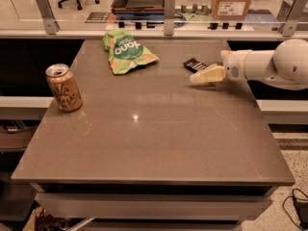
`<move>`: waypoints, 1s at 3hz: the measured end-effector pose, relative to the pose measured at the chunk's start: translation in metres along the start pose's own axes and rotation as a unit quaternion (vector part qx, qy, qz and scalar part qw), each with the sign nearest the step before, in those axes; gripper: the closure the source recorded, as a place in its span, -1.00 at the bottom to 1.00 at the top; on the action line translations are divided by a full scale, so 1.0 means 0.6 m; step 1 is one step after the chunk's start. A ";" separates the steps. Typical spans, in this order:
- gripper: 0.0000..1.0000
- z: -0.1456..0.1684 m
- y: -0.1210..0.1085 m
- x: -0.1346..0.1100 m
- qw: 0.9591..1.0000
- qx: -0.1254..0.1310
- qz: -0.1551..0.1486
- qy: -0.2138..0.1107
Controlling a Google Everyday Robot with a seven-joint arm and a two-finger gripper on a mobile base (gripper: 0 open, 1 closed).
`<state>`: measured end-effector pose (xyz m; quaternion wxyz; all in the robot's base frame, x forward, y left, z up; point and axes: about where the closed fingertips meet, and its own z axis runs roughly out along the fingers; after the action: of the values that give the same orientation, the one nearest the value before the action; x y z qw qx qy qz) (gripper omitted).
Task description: Move rxbar chocolate near orange can
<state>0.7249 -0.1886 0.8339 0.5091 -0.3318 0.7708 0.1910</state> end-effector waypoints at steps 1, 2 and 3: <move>-1.00 0.020 0.005 0.002 1.000 -0.013 -0.001 0.000; -0.88 0.032 0.008 0.012 1.000 -0.018 0.006 0.001; -0.53 0.044 0.014 0.024 1.000 -0.023 0.012 0.002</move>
Offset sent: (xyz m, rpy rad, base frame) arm 0.0095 0.0120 -0.0253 0.0294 0.0392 0.0230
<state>0.7327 -0.1702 0.8096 0.4973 -0.3348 0.7711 0.2144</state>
